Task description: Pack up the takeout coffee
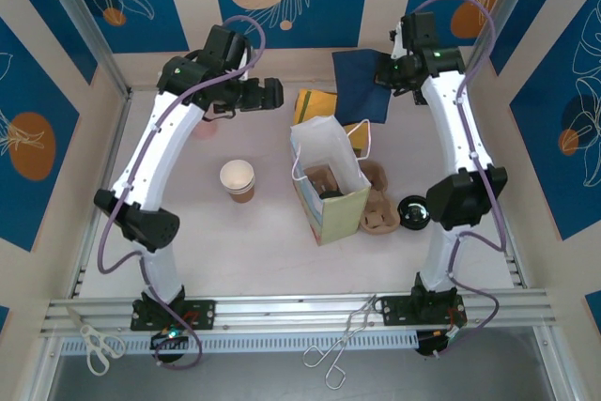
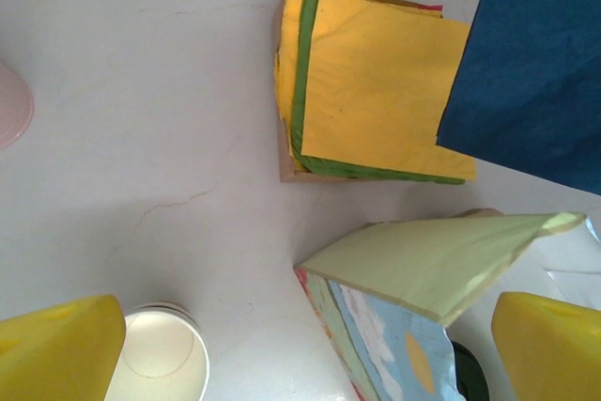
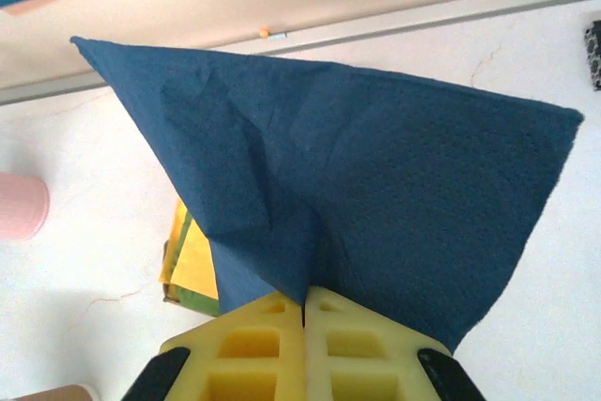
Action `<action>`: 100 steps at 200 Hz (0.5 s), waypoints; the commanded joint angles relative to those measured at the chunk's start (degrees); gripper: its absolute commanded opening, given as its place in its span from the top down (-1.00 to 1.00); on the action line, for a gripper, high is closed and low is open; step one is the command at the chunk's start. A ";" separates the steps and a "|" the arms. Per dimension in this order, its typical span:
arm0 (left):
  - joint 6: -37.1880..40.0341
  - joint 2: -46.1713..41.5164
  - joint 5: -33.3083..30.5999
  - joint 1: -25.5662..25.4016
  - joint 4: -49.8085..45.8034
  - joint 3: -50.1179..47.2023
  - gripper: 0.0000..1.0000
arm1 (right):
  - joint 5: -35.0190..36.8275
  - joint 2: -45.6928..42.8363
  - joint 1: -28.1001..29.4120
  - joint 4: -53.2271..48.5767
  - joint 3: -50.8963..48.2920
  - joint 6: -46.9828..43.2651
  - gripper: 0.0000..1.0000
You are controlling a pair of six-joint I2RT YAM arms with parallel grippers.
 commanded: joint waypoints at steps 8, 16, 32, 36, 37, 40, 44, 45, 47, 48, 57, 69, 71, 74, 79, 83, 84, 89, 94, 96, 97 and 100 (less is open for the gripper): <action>0.85 -4.32 2.02 -0.67 4.43 -4.36 -1.00 | 0.08 -6.66 0.01 -1.33 -0.47 1.51 1.00; 0.75 -5.11 2.15 -0.69 5.03 -5.61 -1.00 | -0.24 -7.98 0.00 -1.78 -0.35 1.81 1.00; 0.69 -6.73 2.33 -0.77 6.37 -7.97 -1.00 | -1.37 -10.65 0.34 -2.13 -0.49 2.20 1.00; 0.62 -7.20 2.43 -0.83 6.71 -8.67 -1.00 | -1.51 -11.35 0.47 -2.17 -0.45 2.33 1.00; 0.55 -7.31 2.43 -0.80 6.75 -8.83 -1.00 | -1.55 -11.50 0.48 -2.17 -0.49 2.38 1.00; 0.52 -7.66 2.49 -0.79 6.98 -9.27 -1.00 | -1.71 -12.11 0.64 -2.15 -0.54 2.46 1.00; 0.49 -8.00 2.60 -0.79 7.24 -9.84 -1.00 | -1.76 -12.78 0.75 -2.20 -0.64 2.52 1.00; 0.49 -8.15 2.60 -0.83 7.28 -9.99 -1.00 | -1.77 -12.92 0.80 -2.23 -0.63 2.48 1.00; 0.42 -8.38 2.65 -0.86 7.42 -10.19 -1.00 | -1.81 -13.19 0.97 -2.19 -0.66 2.45 1.00; 0.37 -8.43 2.67 -0.86 7.46 -10.34 -1.00 | -1.84 -13.47 1.08 -2.18 -0.72 2.45 1.00; 0.35 -9.43 2.86 -0.94 8.05 -11.53 -1.00 | -1.93 -15.01 1.67 -2.09 -0.79 2.45 1.00; 0.23 -10.59 2.95 -0.99 8.72 -13.01 -1.00 | -1.66 -17.10 2.65 -1.79 -1.17 2.48 1.00; 0.22 -10.81 3.00 -1.03 8.84 -13.28 -1.00 | -1.66 -17.43 2.81 -1.70 -1.19 2.45 1.00; 0.22 -11.16 3.04 -1.02 9.01 -13.53 -1.00 | -1.59 -17.86 3.05 -1.59 -1.35 2.40 1.00; 0.14 -11.65 3.12 -1.08 9.34 -14.27 -1.00 | -1.47 -18.70 3.50 -1.32 -1.61 2.52 1.00; 0.13 -11.99 3.21 -1.13 9.63 -14.80 -1.00 | -1.42 -19.36 3.78 -1.21 -1.66 2.59 1.00; 0.13 -12.03 3.26 -1.13 9.71 -14.89 -1.00 | -1.42 -19.50 3.94 -1.17 -1.71 2.65 1.00; 0.01 -12.60 3.37 -1.12 10.06 -15.51 -1.00 | -1.55 -20.20 4.29 -1.05 -1.72 2.61 1.00; 0.06 -13.14 3.37 -1.19 10.36 -16.03 -1.00 | -1.89 -20.84 4.82 -0.99 -1.78 2.59 1.00; 0.01 -13.34 3.39 -1.28 10.46 -16.34 -1.00 | -1.98 -21.13 4.92 -0.87 -1.85 2.59 1.00; -0.02 -13.41 3.39 -1.33 10.56 -16.49 -1.00 | -2.01 -21.27 5.03 -0.82 -1.89 2.56 1.00; -0.04 -13.74 3.46 -1.33 10.76 -16.84 -1.00 | -2.11 -21.62 5.37 -0.78 -1.92 2.61 1.00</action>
